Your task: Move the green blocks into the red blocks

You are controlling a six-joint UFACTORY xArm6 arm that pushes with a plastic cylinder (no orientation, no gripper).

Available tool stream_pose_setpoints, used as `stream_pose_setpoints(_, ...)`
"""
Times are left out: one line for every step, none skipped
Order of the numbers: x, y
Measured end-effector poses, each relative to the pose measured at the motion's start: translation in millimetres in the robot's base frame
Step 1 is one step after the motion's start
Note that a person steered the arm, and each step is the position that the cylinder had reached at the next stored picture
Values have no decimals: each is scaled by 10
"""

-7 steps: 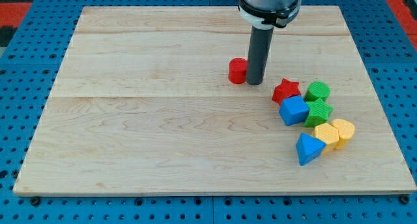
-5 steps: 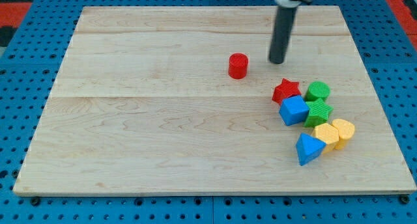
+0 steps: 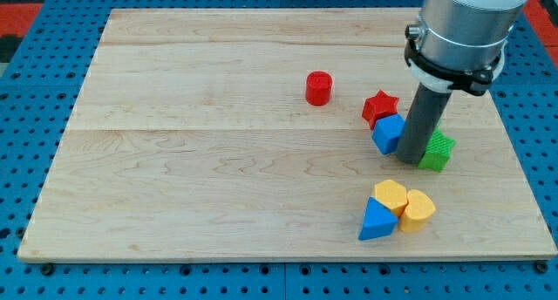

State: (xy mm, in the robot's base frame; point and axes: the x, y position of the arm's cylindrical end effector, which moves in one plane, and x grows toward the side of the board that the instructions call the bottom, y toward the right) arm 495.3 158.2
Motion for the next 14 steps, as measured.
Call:
stream_pose_setpoints(189, -112)
stream_pose_setpoints(189, 244)
stream_pose_setpoints(148, 405)
stream_pose_setpoints(105, 440)
stream_pose_setpoints(-21, 439)
stream_pose_setpoints(31, 431)
stream_pose_setpoints(276, 501)
stream_pose_setpoints(244, 509)
stream_pose_setpoints(17, 820)
stream_pose_setpoints(-244, 710)
stream_pose_setpoints(-667, 102)
stream_pose_setpoints(-1090, -636)
stream_pose_setpoints(-1326, -1200)
stream_pose_setpoints(-1430, -1648)
